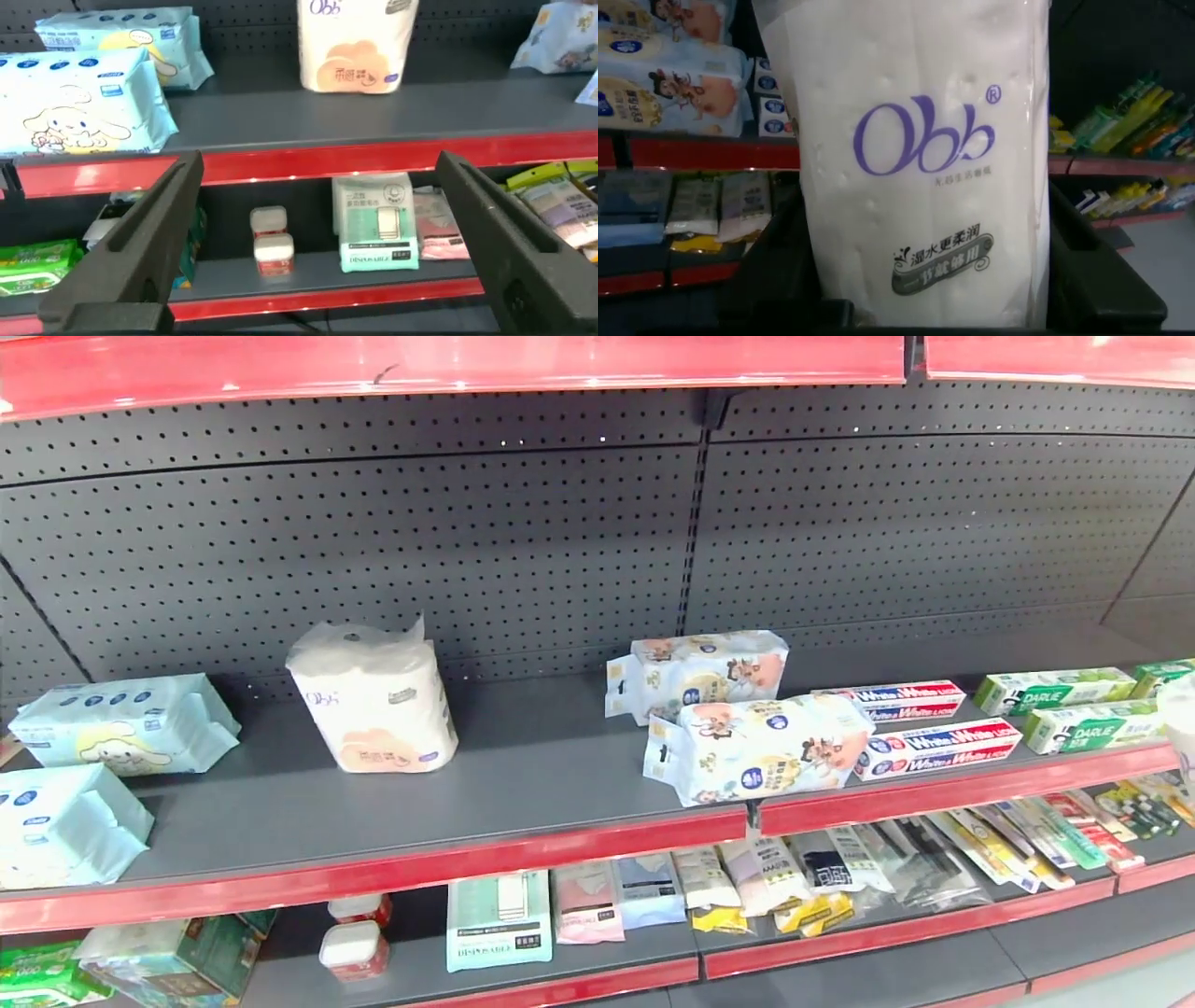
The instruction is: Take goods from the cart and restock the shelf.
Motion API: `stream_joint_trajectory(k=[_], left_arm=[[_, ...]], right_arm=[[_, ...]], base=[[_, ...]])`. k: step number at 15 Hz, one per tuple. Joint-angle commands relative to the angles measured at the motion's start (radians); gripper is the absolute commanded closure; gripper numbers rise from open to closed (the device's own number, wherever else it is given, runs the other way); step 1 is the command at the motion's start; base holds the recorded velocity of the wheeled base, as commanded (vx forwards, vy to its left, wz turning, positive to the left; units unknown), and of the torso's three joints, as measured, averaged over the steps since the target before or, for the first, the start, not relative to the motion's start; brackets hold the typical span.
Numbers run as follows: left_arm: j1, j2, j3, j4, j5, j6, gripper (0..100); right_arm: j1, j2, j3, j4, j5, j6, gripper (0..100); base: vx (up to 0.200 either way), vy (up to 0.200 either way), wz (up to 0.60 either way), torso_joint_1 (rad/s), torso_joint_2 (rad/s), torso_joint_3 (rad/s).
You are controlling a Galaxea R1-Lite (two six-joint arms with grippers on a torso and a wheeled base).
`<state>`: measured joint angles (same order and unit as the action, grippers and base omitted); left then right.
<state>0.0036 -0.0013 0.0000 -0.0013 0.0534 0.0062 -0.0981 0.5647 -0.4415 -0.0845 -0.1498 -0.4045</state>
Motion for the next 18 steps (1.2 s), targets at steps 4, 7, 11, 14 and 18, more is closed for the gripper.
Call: stream_joint_trajectory(k=[4,7,11,14,18], left_arm=[[0.001,0.001,0.0,0.0,0.0,0.0,0],[0.001,0.001,0.0,0.0,0.0,0.0,0],[0.001,0.001,0.0,0.0,0.0,0.0,0],[0.001,0.001,0.0,0.0,-0.001,0.001,0],[0.001,0.001,0.0,0.0,-0.001,0.001,0]], right_arm=[[0.001,0.001,0.007,-0.001,-0.001,0.001,100],[0.001,0.0,0.018,-0.001,0.001,0.001,100],[0.001,-0.02,0.035,-0.001,-0.001,0.001,100],[0.006,-0.058,0.047,-0.003,0.042,0.003,100],[0.069,-0.109,0.095,-0.003,0.216,0.061,100]], base=[[0.0,0.0,0.0,0.0,0.0,0.0],[0.0,0.0,0.0,0.0,0.0,0.0],[0.0,0.0,0.0,0.0,0.0,0.0],[0.0,0.0,0.0,0.0,0.0,0.0],[0.0,0.0,0.0,0.0,0.0,0.0]])
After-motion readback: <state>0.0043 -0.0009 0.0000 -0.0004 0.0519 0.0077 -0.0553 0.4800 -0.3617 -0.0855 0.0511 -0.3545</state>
